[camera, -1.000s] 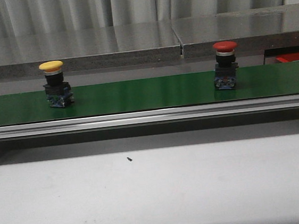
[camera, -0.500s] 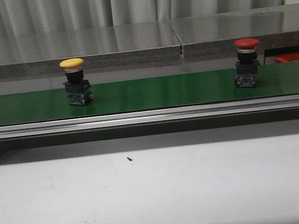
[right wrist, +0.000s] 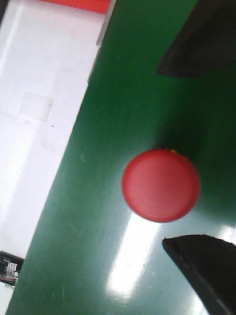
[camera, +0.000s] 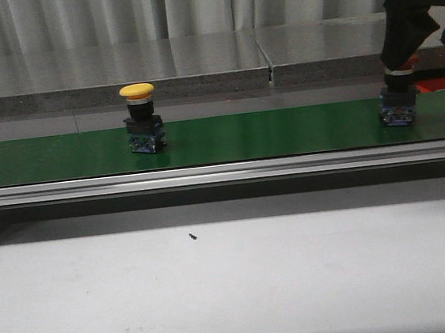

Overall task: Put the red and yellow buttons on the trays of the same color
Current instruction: 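Grasp the red button at the conveyor's end with the right gripper, then lower the red button into the red tray and open the right gripper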

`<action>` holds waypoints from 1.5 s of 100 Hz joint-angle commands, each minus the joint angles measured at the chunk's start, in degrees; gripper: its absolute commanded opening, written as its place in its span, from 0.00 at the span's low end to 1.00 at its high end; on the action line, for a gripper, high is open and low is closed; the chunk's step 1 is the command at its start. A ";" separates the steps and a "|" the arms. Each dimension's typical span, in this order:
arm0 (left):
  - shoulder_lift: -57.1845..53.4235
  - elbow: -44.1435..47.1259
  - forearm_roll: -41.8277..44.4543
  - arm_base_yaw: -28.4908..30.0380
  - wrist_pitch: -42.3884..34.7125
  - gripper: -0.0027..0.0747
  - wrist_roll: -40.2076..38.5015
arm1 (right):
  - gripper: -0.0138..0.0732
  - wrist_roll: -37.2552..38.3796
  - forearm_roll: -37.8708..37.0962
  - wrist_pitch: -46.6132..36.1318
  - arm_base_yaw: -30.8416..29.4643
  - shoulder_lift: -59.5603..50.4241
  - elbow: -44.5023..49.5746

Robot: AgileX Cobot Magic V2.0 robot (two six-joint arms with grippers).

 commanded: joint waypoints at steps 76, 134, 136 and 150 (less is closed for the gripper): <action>0.35 -1.47 -1.43 -0.44 -3.90 0.01 -0.07 | 0.32 2.44 -0.15 17.74 -12.78 6.66 -23.77; 0.35 -1.47 -1.43 -0.44 -3.90 0.01 -0.07 | 0.32 6.98 -0.15 11.91 -31.13 18.54 -32.68; 0.35 -1.47 -1.43 -0.44 -3.90 0.01 -0.07 | 0.32 6.98 -0.15 11.85 -31.13 19.49 -33.34; 0.35 -1.47 -1.43 -0.44 -3.90 0.01 -0.07 | 0.32 6.98 -0.20 12.34 -31.20 25.85 -38.59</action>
